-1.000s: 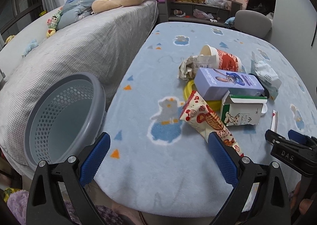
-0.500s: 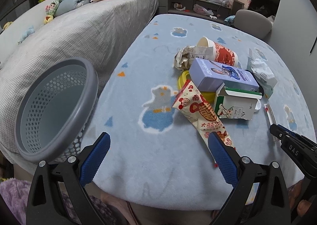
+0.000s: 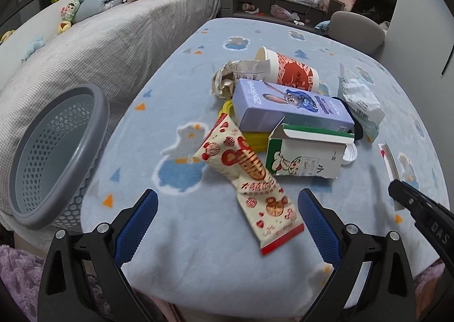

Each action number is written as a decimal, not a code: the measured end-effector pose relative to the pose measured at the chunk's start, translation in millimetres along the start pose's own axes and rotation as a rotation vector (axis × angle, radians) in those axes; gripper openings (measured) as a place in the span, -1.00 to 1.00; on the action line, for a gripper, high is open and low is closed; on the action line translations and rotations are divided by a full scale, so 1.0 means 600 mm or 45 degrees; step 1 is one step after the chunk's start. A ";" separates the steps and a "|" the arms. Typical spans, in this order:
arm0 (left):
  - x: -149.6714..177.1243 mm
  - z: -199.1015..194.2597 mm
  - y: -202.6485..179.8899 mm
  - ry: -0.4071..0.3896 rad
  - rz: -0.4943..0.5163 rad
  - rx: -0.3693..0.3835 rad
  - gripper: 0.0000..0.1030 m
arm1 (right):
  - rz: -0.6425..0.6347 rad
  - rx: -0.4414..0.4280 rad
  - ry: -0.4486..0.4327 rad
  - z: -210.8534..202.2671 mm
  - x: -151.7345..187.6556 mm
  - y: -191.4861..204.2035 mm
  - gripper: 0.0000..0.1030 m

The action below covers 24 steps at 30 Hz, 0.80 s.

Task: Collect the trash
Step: 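Grasp the white stick with the right tool while the left tool grasps the red-white snack wrapper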

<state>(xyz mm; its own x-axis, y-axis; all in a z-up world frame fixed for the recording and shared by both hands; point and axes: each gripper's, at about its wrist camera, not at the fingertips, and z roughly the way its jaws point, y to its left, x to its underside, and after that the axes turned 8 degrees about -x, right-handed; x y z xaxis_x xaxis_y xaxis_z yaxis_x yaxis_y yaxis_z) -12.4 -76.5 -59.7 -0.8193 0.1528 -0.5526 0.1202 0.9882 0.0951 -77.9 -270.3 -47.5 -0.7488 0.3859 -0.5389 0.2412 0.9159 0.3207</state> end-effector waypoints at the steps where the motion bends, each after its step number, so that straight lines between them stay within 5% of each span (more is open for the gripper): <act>1: -0.002 0.006 -0.003 0.002 -0.009 -0.003 0.83 | 0.001 -0.004 -0.001 -0.001 0.000 -0.003 -0.69; 13: -0.011 0.058 -0.015 0.041 -0.051 -0.002 0.81 | 0.017 -0.037 0.011 -0.001 0.001 -0.014 -0.69; 15: -0.009 0.058 -0.017 0.037 -0.040 0.014 0.64 | 0.015 -0.036 0.010 -0.001 0.001 -0.013 -0.69; 17: -0.008 0.061 -0.019 0.050 -0.024 0.031 0.18 | 0.012 -0.038 0.012 0.001 0.002 -0.013 -0.69; 24: 0.002 0.052 -0.011 0.064 0.006 0.071 -0.42 | 0.005 -0.042 0.012 0.001 0.005 -0.009 -0.69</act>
<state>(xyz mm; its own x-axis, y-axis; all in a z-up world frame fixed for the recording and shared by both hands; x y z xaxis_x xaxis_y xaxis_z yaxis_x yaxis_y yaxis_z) 3.3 -82.2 -86.9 -0.8458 0.1579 -0.5096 0.1538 0.9868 0.0504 -80.9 -274.1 -51.5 -0.7534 0.3885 -0.5305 0.2242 0.9102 0.3483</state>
